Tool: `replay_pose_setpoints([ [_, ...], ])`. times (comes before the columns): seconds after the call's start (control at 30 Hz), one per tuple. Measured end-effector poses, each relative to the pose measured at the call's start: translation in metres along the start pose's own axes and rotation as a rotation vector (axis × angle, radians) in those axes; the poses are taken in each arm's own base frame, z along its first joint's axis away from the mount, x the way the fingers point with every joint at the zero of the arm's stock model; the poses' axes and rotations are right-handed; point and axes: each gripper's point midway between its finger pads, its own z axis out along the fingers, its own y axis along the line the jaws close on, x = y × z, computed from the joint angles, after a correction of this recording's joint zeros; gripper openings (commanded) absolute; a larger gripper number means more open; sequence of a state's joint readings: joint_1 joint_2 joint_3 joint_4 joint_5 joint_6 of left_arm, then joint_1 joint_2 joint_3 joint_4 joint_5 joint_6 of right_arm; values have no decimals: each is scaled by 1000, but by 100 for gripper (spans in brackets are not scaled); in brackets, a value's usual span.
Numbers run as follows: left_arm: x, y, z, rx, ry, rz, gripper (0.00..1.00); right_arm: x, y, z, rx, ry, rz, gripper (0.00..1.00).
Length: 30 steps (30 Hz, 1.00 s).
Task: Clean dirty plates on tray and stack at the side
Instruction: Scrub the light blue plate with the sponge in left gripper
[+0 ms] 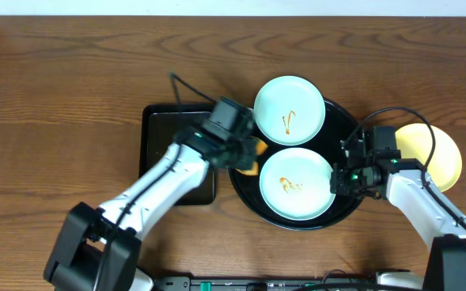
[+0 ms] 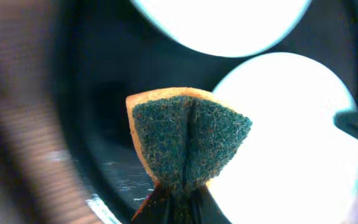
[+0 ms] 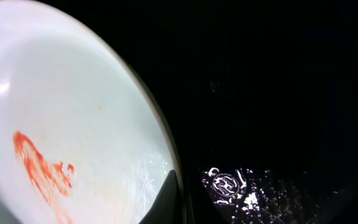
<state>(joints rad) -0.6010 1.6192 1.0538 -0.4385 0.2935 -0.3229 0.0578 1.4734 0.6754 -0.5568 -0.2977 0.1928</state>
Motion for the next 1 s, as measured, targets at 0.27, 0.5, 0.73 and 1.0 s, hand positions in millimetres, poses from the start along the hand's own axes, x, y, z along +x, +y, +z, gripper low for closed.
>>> replay_pose_setpoints([
  [0.27,16,-73,19,120,-9,37,7,0,-1,1,3,0,6,1],
  [0.5,43,-104,63,158,52,-10,7,0,-1,1,3,1,9,1],
  [0.73,71,-108,90,133,126,-26,7,0,-1,1,4,1,9,1],
  [1.0,59,-68,92,-25,79,-37,8,1,-1,1,3,5,11,1],
])
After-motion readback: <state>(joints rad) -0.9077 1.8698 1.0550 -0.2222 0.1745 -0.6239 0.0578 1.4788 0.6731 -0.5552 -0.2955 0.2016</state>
